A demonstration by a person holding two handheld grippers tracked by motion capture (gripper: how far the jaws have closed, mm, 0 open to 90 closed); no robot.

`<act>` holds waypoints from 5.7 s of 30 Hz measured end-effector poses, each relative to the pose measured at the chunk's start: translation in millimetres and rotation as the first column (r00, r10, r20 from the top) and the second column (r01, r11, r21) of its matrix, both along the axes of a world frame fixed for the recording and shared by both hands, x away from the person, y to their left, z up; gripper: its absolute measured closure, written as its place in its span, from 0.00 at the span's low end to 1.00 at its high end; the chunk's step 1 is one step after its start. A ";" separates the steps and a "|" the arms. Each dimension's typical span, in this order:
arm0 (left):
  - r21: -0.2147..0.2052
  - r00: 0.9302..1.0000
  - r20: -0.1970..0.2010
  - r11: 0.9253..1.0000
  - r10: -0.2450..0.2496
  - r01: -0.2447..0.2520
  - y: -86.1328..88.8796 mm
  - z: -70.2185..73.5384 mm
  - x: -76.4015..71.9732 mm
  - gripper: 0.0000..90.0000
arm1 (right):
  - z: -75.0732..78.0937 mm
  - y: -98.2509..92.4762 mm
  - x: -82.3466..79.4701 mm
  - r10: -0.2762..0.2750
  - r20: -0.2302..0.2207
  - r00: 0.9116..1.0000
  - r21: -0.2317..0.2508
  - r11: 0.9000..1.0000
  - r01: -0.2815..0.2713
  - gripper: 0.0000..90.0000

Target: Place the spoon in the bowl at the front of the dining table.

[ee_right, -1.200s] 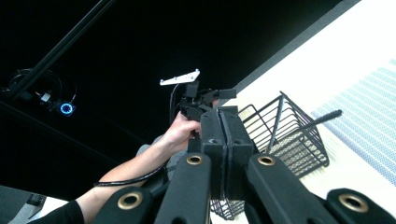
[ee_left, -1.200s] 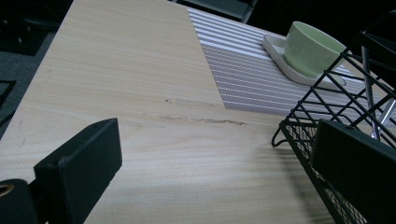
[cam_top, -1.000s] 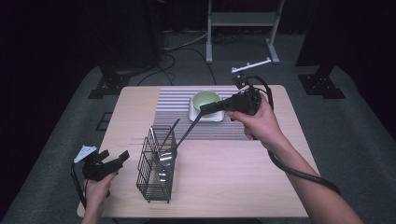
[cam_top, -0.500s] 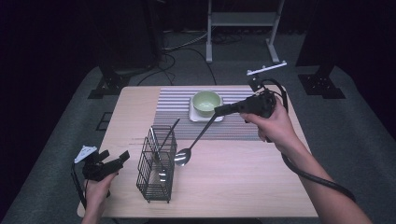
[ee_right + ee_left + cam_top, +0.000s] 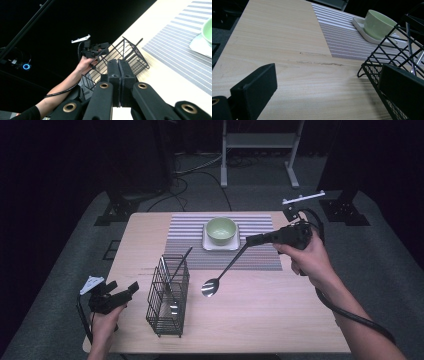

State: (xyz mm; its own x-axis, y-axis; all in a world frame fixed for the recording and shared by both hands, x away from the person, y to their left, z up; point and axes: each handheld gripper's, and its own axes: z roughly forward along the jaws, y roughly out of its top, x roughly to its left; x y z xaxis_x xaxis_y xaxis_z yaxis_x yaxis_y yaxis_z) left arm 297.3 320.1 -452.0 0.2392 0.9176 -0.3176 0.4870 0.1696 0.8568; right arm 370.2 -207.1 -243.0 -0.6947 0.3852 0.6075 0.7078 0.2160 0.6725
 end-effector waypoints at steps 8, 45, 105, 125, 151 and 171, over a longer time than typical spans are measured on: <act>-0.002 1.000 0.001 1.000 0.003 -0.003 0.0 -0.2 0.2 0.01 | -9.2 -10.5 1.1 -0.019 -0.012 1.000 -0.003 1.000 0.019 0.99; 0.007 1.000 0.004 1.000 0.000 0.000 -0.2 0.1 0.3 0.01 | -58.0 -43.3 18.4 -0.127 -0.080 0.989 -0.036 0.992 0.124 0.99; 0.003 1.000 0.005 1.000 0.004 -0.004 3.0 0.5 -0.3 0.01 | -74.1 -24.5 69.2 -0.236 -0.091 0.968 -0.057 0.971 0.231 0.99; -0.001 1.000 0.007 1.000 0.008 -0.008 3.8 0.9 -0.8 0.01 | -75.9 -23.1 91.2 -0.302 -0.090 0.949 -0.064 0.953 0.297 0.99; -0.010 1.000 0.010 1.000 0.017 -0.017 7.8 1.6 -3.0 0.01 | -67.4 -12.6 112.8 -0.352 -0.080 0.932 -0.061 0.935 0.348 0.99; -0.020 1.000 0.013 0.999 0.028 -0.028 11.6 2.2 -5.9 0.01 | -58.0 -13.6 134.5 -0.433 -0.060 0.900 -0.078 0.900 0.428 0.99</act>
State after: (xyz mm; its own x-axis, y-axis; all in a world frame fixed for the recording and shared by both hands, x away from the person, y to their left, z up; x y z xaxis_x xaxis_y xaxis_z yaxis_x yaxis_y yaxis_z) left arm 291.4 331.6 -449.8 0.2179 0.9176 -0.3323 0.4705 0.1996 0.8595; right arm 504.8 -220.7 -301.0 -0.4067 0.6745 0.6162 0.7883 -0.0819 0.6098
